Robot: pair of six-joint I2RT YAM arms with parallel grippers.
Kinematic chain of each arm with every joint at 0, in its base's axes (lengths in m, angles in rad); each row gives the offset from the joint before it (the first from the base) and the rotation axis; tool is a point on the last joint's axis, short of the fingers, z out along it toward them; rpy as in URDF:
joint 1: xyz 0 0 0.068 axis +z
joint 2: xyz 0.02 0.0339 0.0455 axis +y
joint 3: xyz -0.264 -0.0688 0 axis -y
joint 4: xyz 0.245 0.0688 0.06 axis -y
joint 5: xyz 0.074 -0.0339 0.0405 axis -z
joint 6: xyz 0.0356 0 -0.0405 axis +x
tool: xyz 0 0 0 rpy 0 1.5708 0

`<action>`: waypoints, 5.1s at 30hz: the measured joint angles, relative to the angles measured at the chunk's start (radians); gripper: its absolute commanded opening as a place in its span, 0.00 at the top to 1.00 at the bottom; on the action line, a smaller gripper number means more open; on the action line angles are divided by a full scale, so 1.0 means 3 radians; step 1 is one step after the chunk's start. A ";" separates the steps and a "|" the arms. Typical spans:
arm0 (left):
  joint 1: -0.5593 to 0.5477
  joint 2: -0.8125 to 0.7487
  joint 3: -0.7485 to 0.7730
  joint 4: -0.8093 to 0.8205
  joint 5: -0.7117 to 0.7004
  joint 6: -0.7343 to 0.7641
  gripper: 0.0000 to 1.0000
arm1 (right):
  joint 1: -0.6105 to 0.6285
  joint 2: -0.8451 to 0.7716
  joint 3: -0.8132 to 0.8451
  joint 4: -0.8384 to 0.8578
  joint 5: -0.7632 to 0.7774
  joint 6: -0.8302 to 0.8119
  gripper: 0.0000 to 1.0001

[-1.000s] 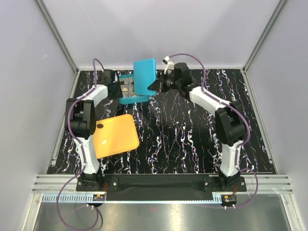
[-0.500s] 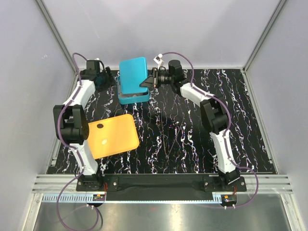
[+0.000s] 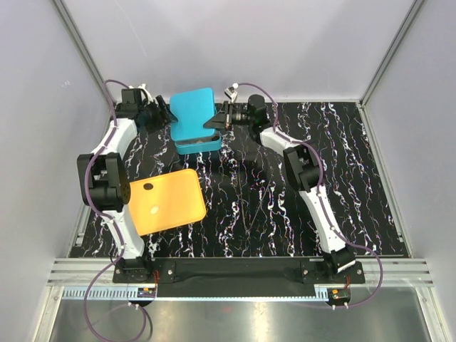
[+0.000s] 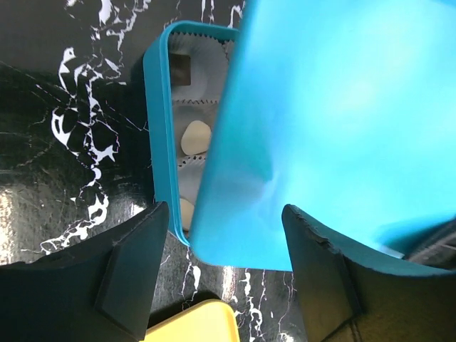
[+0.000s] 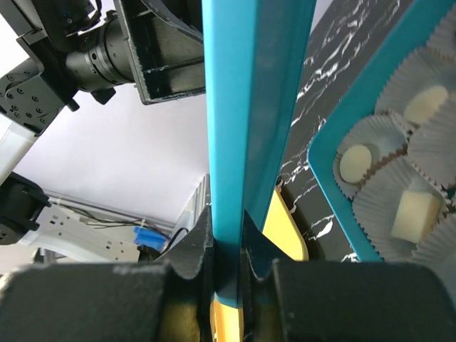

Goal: Pack the chocolate

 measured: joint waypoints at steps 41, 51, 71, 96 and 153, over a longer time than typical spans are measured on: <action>0.0022 0.0732 0.0158 0.0233 0.0243 -0.0041 0.48 | -0.0264 0.0469 0.0203 -0.0168 0.0118 0.0427 0.61; 0.0022 0.0855 0.0164 0.0453 0.0460 -0.0160 0.50 | -0.0381 0.0369 0.0014 -0.0407 0.0320 0.0128 0.59; 0.0018 0.1092 0.0514 0.0498 0.0528 -0.0195 0.47 | -0.0384 0.0025 -0.0149 -0.1382 0.0944 -0.0903 0.48; 0.0018 0.1127 0.0795 0.0365 0.0478 -0.0151 0.59 | -0.0374 0.0024 -0.0041 -0.1485 0.1002 -0.1016 0.46; 0.0025 0.2038 0.1666 0.1013 0.0524 -0.0626 0.47 | -0.0305 0.1058 0.1310 -0.0997 0.1526 -0.0477 0.48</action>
